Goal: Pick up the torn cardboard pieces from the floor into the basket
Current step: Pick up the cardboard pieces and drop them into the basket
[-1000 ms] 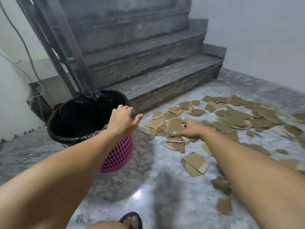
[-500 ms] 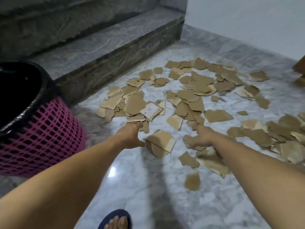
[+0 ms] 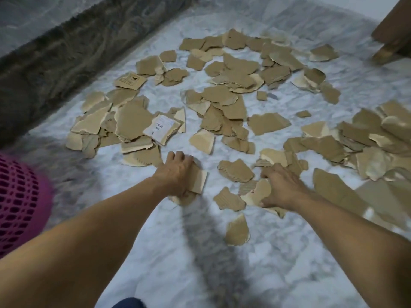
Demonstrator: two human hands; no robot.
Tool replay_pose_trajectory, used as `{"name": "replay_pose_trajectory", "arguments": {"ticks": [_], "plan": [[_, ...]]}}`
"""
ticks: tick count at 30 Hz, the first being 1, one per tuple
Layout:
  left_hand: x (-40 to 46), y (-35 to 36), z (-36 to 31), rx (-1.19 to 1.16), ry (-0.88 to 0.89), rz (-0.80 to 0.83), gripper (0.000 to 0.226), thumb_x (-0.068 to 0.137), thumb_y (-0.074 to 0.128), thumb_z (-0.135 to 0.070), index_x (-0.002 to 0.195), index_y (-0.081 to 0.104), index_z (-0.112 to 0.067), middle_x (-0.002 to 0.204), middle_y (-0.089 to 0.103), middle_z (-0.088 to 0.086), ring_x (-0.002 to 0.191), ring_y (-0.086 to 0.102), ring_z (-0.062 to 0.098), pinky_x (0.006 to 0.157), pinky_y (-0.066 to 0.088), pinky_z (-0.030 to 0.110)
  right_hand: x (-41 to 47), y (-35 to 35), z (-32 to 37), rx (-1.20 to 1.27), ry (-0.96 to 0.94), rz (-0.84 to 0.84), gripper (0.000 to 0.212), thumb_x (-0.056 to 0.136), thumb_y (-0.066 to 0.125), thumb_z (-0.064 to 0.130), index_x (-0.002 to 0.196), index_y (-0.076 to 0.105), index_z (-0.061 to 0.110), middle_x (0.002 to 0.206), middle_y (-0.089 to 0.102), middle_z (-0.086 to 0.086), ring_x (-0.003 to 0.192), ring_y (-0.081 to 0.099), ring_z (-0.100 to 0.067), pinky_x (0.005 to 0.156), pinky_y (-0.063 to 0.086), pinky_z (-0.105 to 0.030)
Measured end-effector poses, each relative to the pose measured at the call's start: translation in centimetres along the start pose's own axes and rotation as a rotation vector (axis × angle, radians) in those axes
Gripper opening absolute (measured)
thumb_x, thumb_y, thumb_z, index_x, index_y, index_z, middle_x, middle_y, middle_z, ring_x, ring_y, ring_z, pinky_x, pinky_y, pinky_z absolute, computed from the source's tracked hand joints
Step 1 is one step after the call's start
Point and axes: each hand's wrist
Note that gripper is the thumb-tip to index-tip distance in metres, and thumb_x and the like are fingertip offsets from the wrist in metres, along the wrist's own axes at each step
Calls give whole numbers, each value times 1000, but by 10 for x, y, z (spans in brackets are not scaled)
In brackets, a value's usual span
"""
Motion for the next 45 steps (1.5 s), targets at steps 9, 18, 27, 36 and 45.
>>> {"name": "replay_pose_trajectory", "arguments": {"ticks": [9,18,27,36,45], "plan": [[11,-8,-3,79,-142,85,67,67,80,-44,116,43,-18,113,55,0,116,39,24,90,39,35,-3,-7,-1,-156,-45,-15,69,63,85,52,112,48,19,124,39,-4,115,43,-27,87,43,-36],[11,-36,33,-333,-243,80,52,78,76,-25,117,49,-5,117,57,10,106,56,28,77,44,30,32,-32,37,475,-61,-4,67,70,84,19,122,44,29,115,53,-4,98,58,-23,83,52,-36],[23,-30,73,-333,-414,-21,65,82,71,-28,133,38,-5,137,42,17,130,36,34,105,36,45,51,-24,75,56,-47,-11,85,68,83,49,137,45,18,144,30,-6,138,29,-30,108,37,-45],[39,-20,96,-335,-471,-294,61,71,75,-24,125,47,-22,147,18,6,137,17,32,112,18,48,90,-45,92,344,-89,-83,53,67,87,30,106,53,24,108,52,2,105,54,-24,87,48,-34],[59,-38,114,-845,-847,-306,138,52,90,-48,150,0,-11,156,5,21,145,5,37,116,15,50,148,-69,117,279,172,-243,89,73,73,62,138,36,14,145,27,-16,136,24,-36,104,30,-47]]}}
Point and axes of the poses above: each hand's wrist, its own x-axis towards the middle knuckle, its own y-axis out of the palm, z = x × y
